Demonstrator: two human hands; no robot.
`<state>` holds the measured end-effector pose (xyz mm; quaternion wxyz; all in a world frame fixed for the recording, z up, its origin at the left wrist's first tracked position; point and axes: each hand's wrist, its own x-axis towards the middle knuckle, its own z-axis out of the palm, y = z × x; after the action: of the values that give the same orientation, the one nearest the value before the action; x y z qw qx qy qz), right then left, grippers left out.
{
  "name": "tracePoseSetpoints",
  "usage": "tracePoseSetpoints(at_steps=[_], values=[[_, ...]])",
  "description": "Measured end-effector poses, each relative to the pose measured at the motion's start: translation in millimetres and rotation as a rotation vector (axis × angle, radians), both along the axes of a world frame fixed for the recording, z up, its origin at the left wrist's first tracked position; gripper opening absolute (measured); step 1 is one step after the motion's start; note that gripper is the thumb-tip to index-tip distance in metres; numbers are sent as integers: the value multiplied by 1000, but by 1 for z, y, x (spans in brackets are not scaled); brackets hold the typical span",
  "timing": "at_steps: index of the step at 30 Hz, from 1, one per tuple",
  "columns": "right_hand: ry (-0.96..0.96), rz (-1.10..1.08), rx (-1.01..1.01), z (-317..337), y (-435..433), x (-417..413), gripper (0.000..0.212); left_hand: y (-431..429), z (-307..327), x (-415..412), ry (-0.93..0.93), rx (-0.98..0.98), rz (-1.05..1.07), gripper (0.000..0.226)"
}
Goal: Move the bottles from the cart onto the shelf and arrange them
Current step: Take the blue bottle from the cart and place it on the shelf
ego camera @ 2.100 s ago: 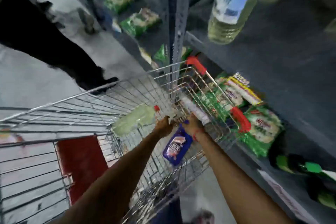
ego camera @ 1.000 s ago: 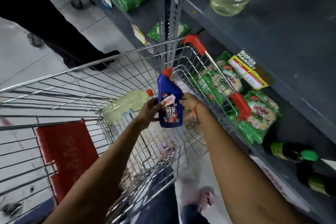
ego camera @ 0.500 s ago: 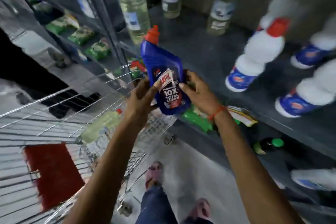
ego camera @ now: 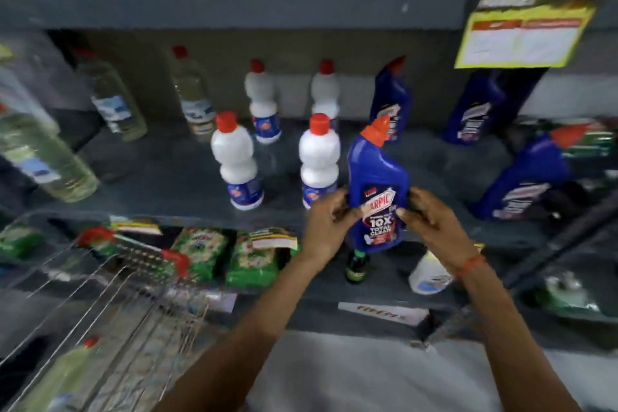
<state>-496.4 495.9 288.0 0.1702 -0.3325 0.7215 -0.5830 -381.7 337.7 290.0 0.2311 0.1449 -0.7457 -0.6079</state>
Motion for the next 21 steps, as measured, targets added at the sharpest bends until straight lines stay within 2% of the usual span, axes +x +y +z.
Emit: tracePoseSetpoints(at_steps=[3,6,14,21], values=[[23,-118,5,-11,8,-36,35,5,-2,-53,-103,-119,-38,19],[47,-185,23,-16,4,-64,39,6,-4,-86,-123,-147,-66,21],[-66,-258,-8,-29,-3,-82,47,-6,-9,-111,-177,-43,-142,36],[-84,-272,-23,-31,-6,-84,48,-6,-6,-110,-160,29,-168,37]])
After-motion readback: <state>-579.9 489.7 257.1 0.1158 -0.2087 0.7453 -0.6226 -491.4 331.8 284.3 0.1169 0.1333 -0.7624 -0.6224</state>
